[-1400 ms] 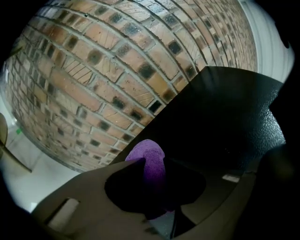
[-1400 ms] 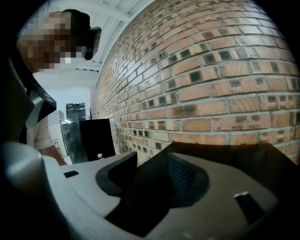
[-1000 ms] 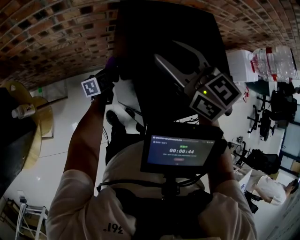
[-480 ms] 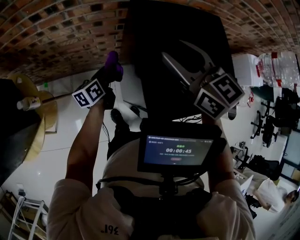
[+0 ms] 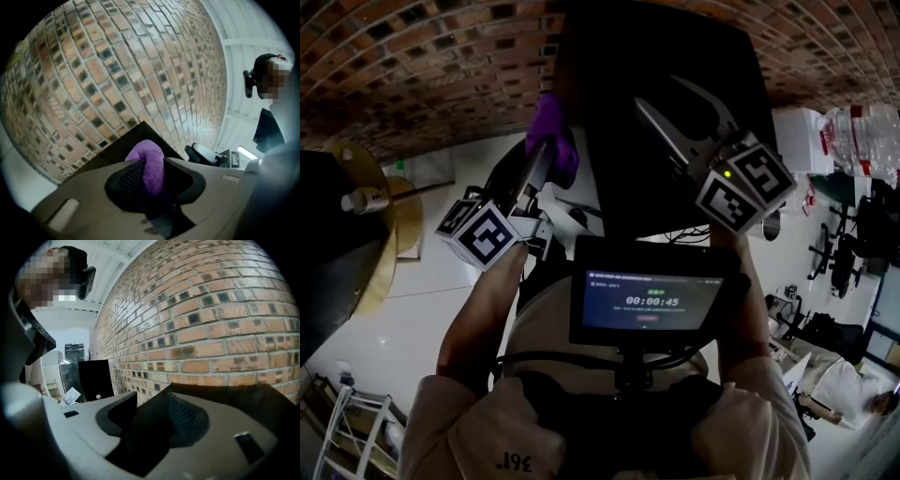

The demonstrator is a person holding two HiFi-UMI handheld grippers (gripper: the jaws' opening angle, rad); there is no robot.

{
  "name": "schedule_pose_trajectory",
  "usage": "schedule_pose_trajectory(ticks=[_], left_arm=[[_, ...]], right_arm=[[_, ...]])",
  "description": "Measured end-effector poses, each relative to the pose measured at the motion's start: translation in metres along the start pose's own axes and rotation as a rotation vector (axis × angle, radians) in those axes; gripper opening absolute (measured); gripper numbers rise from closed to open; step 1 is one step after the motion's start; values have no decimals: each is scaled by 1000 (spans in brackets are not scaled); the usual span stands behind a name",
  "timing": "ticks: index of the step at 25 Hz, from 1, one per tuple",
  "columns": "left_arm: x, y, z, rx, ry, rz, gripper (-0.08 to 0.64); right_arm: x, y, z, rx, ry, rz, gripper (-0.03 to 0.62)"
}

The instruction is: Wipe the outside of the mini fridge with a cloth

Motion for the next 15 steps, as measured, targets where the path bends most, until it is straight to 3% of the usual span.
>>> schedule_pose_trajectory(ticks=[8, 15], left_arm=[[-28, -11, -49, 39, 76, -43, 112], [-36, 4, -70, 56, 38, -96, 112]], right_arm=[[-1, -2, -1, -7, 6, -12, 199], [0, -1, 5, -27, -54, -5, 199]])
Point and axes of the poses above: the fingertips, and each gripper's own axes: x forward along the fingers, z to its left, y out of its underside, the point moved 1 cm from there along -x, backward along the fingers, and after that the axes turned 11 degrees about -y, right-handed, at the moved point
